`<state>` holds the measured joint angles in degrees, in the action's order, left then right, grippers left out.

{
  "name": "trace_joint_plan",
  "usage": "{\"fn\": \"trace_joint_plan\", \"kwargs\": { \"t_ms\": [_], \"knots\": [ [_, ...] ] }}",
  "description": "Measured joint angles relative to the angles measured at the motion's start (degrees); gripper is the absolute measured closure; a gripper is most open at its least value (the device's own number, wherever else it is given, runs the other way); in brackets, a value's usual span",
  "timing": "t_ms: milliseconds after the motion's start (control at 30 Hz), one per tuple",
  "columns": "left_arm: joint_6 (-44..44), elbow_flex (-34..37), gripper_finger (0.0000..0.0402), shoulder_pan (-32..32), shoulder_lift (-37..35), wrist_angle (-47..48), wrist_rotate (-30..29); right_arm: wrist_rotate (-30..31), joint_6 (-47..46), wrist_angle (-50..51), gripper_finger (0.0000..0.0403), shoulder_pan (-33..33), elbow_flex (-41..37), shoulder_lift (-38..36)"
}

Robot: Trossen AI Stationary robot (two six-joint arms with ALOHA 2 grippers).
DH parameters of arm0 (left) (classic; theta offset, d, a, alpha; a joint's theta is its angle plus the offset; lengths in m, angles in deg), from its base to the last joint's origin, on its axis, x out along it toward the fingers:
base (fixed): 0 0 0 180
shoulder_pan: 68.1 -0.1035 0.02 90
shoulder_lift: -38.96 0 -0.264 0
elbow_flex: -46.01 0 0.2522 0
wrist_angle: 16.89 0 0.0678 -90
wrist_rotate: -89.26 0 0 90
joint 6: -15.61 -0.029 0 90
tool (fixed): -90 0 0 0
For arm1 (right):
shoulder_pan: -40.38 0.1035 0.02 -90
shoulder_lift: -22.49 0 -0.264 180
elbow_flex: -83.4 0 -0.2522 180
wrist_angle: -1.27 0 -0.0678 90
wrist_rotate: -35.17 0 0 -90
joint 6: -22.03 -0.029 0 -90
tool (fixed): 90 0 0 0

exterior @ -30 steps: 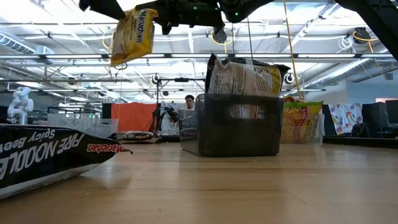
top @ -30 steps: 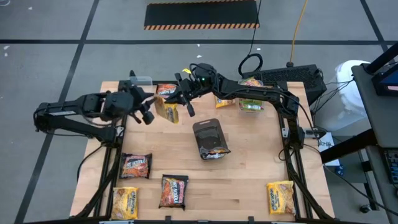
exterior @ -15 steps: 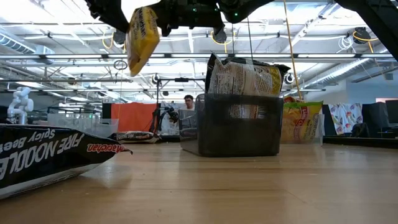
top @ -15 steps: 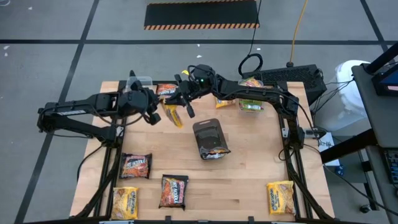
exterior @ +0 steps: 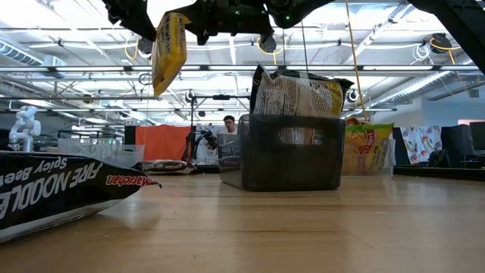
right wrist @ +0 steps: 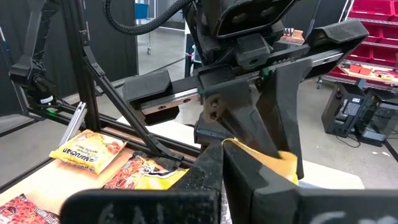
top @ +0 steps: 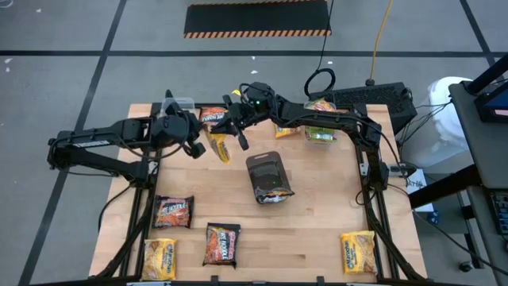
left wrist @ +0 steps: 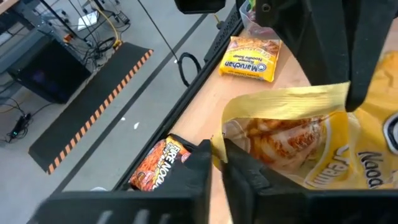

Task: Sort Maruchan noodles
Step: Put the bottom middle yellow noodle pack into the left transparent bin

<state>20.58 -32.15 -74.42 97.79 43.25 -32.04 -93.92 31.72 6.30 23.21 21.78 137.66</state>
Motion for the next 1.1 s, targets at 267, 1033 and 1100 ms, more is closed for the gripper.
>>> {"fn": "trace_joint_plan", "kwargs": {
  "t_ms": [267, 1033, 1100],
  "knots": [
    [1.74, 0.02, 0.0398, -0.9, 0.0, 0.11, 0.29, -0.07, 0.0, 0.0, 0.0403, 0.0, 0.02, 0.0],
    [6.62, 0.13, 0.0401, -3.59, 0.04, 6.56, -0.13, -0.15, -3.01, 1.21, 0.0403, 0.09, 0.22, -5.71],
    [8.35, 0.13, 0.0401, -4.77, 0.02, 7.7, -0.23, -0.11, -3.01, 2.55, 0.0403, 0.07, 0.2, -7.29]
  ]
}}
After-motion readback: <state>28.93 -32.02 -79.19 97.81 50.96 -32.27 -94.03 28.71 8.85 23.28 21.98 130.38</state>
